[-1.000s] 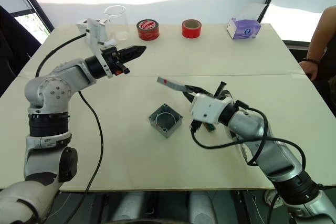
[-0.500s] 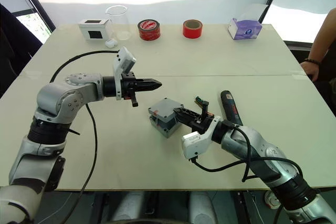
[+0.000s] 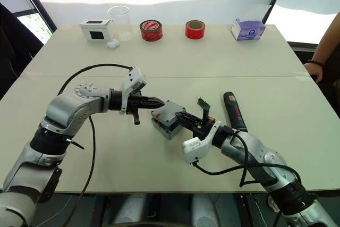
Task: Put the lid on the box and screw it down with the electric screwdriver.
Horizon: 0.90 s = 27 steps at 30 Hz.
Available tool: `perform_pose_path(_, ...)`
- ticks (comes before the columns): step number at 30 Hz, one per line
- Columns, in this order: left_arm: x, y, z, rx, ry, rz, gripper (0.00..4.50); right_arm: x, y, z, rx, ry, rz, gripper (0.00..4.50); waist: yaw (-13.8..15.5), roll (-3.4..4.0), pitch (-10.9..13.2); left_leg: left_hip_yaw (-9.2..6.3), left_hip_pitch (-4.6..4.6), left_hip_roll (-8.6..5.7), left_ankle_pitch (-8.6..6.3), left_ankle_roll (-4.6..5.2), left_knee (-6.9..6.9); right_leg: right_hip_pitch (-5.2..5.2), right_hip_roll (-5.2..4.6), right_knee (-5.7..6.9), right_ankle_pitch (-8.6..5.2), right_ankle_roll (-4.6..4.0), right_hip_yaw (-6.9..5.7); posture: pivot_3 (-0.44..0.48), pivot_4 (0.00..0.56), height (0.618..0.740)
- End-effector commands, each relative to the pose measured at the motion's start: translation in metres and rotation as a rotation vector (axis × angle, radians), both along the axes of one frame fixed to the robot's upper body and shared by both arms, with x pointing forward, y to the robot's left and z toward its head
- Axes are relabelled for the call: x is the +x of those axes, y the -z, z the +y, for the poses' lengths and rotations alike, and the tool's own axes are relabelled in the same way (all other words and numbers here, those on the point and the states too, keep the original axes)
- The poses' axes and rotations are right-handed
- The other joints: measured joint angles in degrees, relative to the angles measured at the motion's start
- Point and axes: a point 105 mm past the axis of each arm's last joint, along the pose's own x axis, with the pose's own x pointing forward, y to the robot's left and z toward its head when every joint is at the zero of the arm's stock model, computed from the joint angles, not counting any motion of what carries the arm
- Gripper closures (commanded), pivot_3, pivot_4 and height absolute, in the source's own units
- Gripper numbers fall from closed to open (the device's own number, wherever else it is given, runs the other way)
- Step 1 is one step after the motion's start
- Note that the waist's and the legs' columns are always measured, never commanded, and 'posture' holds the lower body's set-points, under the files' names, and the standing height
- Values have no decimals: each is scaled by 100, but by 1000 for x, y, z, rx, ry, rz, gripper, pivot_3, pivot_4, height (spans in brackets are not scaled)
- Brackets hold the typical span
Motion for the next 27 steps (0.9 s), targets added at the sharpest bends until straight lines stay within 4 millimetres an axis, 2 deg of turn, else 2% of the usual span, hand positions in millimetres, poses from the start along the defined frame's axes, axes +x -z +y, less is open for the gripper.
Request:
perform_pose_path(1,0,-11,-2,-29,11,-44,4435,-1,-8,1,22,-8,-35,4389,3,0,0,0,0,0,0,0,0,0,0,0,0,0,0,0,150,740)
perform_pose_path(5,-1,-11,-3,-29,20,-42,4435,-5,1,3,1,-21,-12,4389,-1,0,0,0,0,0,0,0,0,0,0,0,0,0,0,0,150,740)
perform_pose_path(10,-13,-2,-6,24,85,-39,4435,-5,9,0,-24,-10,-1,4389,-1,1,0,0,3,0,1,-1,0,2,0,1,0,0,0,0,150,740)
perform_pose_path(15,-15,6,-7,70,96,-48,4435,-5,15,-2,-39,-3,14,4389,11,0,-1,-1,9,0,-1,2,0,11,0,0,0,0,-1,0,150,740)
perform_pose_path(22,-26,36,-16,176,130,3,4435,-5,24,-4,-55,4,46,4389,18,0,-2,-1,69,0,-14,24,-3,74,0,-12,-3,-3,-2,0,150,740)
perform_pose_path(23,-27,41,-16,190,127,13,4487,-5,25,-5,-56,7,49,3889,20,-1,-3,-1,84,0,-17,28,-5,90,0,-14,-6,-7,-2,0,150,740)
perform_pose_path(26,-30,53,-15,224,125,35,4500,-5,27,-7,-56,18,57,2878,21,-2,-8,-1,101,0,-23,37,-7,110,-1,-17,-10,-10,-3,0,150,740)
perform_pose_path(27,-30,57,-14,237,122,38,4500,-5,27,-8,-53,23,57,2409,11,-4,-20,0,101,0,-23,37,-7,109,-1,-15,-10,-10,-1,0,150,740)
